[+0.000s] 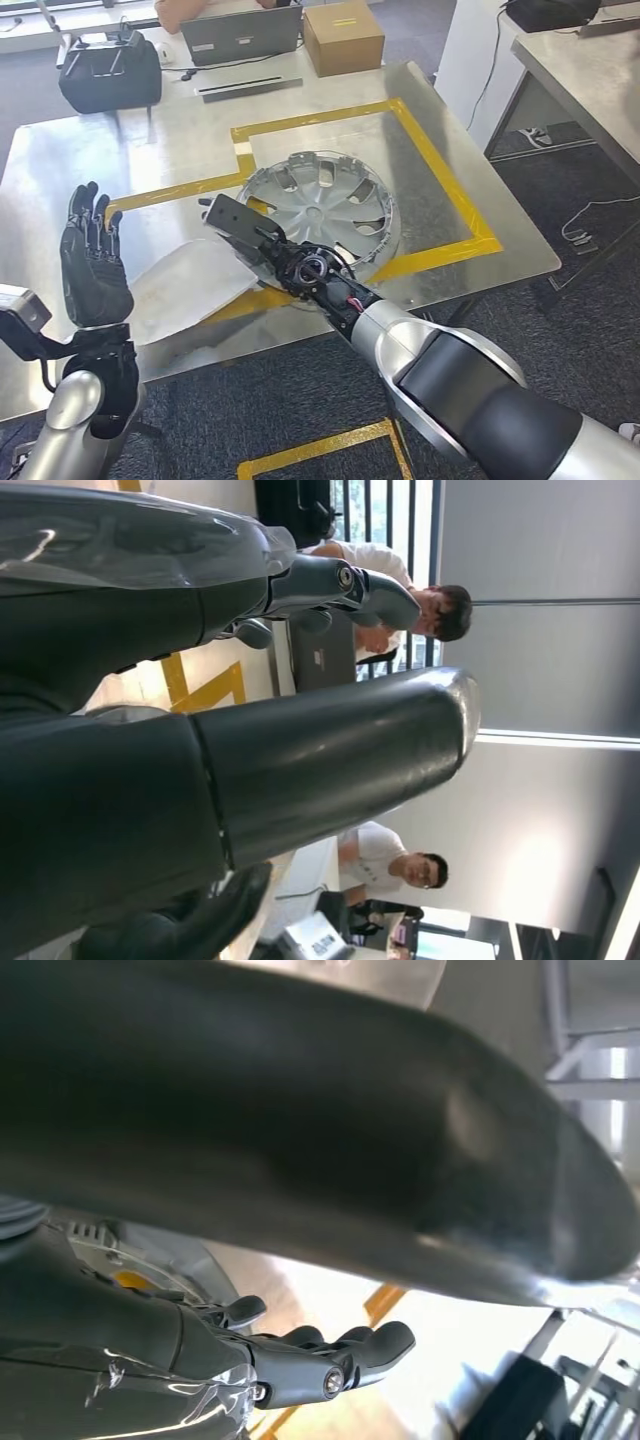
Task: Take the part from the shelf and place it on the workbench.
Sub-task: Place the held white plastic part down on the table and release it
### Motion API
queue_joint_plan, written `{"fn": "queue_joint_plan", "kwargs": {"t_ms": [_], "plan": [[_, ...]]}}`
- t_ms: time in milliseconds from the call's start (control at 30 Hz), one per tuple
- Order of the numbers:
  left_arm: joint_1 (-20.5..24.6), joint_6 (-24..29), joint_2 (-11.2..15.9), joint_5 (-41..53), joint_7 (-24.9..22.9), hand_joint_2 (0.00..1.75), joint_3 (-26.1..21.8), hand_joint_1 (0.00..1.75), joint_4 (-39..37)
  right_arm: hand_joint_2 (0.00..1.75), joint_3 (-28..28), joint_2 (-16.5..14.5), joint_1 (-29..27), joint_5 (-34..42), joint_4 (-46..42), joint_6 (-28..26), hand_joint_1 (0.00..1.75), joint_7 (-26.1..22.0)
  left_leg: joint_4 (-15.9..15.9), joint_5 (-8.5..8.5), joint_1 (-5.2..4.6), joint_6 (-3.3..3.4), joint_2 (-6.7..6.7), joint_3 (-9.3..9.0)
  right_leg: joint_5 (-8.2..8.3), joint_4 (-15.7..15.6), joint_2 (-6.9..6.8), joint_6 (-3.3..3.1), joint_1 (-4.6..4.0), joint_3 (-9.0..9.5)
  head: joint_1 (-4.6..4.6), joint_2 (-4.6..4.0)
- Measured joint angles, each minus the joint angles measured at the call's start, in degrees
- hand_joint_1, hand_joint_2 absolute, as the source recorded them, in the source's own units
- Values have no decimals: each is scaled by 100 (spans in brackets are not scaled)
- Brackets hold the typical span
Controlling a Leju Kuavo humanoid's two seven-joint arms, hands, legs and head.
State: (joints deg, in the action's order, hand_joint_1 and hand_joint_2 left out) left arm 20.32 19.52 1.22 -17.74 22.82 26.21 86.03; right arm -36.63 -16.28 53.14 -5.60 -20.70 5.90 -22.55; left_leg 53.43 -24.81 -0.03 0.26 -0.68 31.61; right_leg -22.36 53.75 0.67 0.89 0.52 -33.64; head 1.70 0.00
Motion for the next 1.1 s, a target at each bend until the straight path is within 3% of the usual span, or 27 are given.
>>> {"fn": "queue_joint_plan", "kwargs": {"t_ms": [133,367,633,933,1000,1033,1100], "plan": [[2,9,9,40,55,0,-1,0,-1,0,304,192,-140,877,-487,-3,0,32,0,0,0,0,-2,-13,0,-1,-1,0,0,14,-2,0],[-47,53,56,91,110,0,-14,0,-1,0,691,907,-1284,2000,-2867,-424,0,1201,0,-5,-2,6,-4,-34,-2,-7,-4,1,0,37,2,0],[-137,146,91,172,111,0,-20,0,2,0,927,1657,-2615,2095,-5386,-733,0,1753,0,-12,-4,10,6,-39,-2,-10,5,2,1,39,5,0],[-153,295,101,266,26,0,-20,0,39,0,921,1993,-3299,2210,-6686,-773,0,1864,17,-7,-13,108,21,-41,27,-35,16,76,4,57,-14,0],[-153,304,98,278,12,0,-20,0,71,0,919,2033,-3331,2210,-6824,-768,0,1861,-71,60,30,147,45,-82,-108,109,9,112,-6,-10,5,0],[-156,305,97,284,0,0,-20,0,82,0,919,2052,-3339,2210,-6877,-765,0,1862,-113,86,53,161,57,-100,-277,354,3,129,-7,-106,32,0],[-172,308,95,293,-29,0,-20,0,90,0,915,2092,-3360,2212,-6948,-759,0,1865,-123,97,57,172,72,-104,-697,1153,-5,166,15,-402,87,0]]}}
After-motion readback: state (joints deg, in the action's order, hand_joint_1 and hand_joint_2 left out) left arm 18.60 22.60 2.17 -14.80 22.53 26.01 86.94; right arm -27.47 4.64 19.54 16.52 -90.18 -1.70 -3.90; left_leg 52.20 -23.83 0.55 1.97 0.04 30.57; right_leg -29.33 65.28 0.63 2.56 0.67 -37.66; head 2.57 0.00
